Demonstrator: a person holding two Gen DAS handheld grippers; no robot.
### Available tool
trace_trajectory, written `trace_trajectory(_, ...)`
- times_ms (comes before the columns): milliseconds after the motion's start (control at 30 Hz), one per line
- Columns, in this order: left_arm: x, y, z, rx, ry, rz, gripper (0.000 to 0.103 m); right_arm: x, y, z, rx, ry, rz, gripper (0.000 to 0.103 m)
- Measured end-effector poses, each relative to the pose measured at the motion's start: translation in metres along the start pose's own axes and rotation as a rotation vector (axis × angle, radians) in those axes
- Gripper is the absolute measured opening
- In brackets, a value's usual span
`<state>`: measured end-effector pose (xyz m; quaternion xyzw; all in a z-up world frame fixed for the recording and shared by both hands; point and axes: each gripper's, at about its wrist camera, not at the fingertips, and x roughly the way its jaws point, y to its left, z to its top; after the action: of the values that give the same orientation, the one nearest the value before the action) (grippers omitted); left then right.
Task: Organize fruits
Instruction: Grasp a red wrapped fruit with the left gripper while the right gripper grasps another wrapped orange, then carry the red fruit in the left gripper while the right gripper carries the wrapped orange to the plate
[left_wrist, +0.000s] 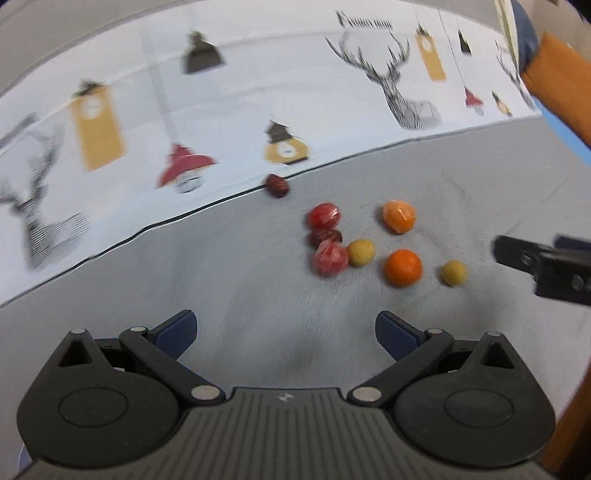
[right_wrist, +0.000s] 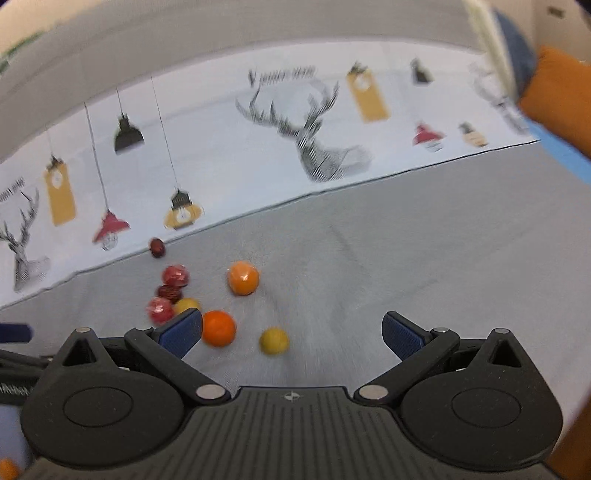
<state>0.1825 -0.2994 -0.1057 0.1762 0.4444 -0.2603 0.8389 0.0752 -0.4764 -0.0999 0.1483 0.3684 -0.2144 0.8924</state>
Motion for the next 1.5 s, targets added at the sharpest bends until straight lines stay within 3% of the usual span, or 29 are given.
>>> trace_trajectory(133,0.056,-0.008,0.019,0.039,0.050,0.000,0.103,0.065,0.008,0.018,-0.068,0.070,0.010,0.102)
trace_trajectory(333,0.093,-0.011,0.028,0.083,0.068,-0.043,0.100,0.119,0.027,0.028,-0.152,0.113,0.048,0.102)
trace_trajectory(433,0.095,-0.010,0.031,0.083,0.048,-0.097,0.081,0.129,0.036,0.027,-0.197,0.084,0.030,0.100)
trace_trajectory(467,0.093,-0.011,0.032,0.083,0.028,-0.106,0.060,0.127,0.039,0.024,-0.236,0.057,0.024,0.087)
trace_trajectory(500,0.090,-0.012,0.032,0.090,0.015,-0.121,0.036,0.123,0.042,0.022,-0.264,0.027,0.038,0.061)
trace_trajectory(533,0.088,-0.011,0.032,0.092,0.010,-0.137,0.034,0.119,0.042,0.020,-0.267,0.016,0.071,0.040)
trace_trajectory(567,0.087,-0.010,0.032,0.081,0.003,-0.142,0.034,0.116,0.041,0.020,-0.246,0.021,0.084,0.034)
trace_trajectory(633,0.085,-0.007,0.031,0.062,-0.021,-0.149,0.033,0.111,0.034,0.020,-0.180,0.024,0.107,0.034)
trace_trajectory(700,0.076,-0.004,0.030,0.065,-0.051,-0.125,0.033,0.102,0.029,0.020,-0.141,0.008,0.076,0.034)
trace_trajectory(867,0.029,0.010,0.021,0.019,-0.073,-0.113,0.033,0.046,0.022,0.022,-0.072,-0.100,0.059,0.034)
trace_trajectory(1067,-0.070,0.027,-0.020,0.031,-0.085,-0.042,0.033,-0.074,0.044,-0.004,-0.041,-0.207,0.210,0.034)
trace_trajectory(1167,-0.120,0.035,-0.048,0.033,-0.087,-0.016,0.033,-0.125,0.066,-0.032,-0.058,-0.205,0.285,0.034)
trace_trajectory(1300,-0.173,0.043,-0.092,0.056,-0.063,0.105,0.033,-0.178,0.090,-0.071,-0.065,-0.151,0.361,0.034)
trace_trajectory(1500,-0.237,0.074,-0.158,-0.039,-0.042,0.166,0.034,-0.233,0.125,-0.125,-0.138,-0.101,0.370,0.034)
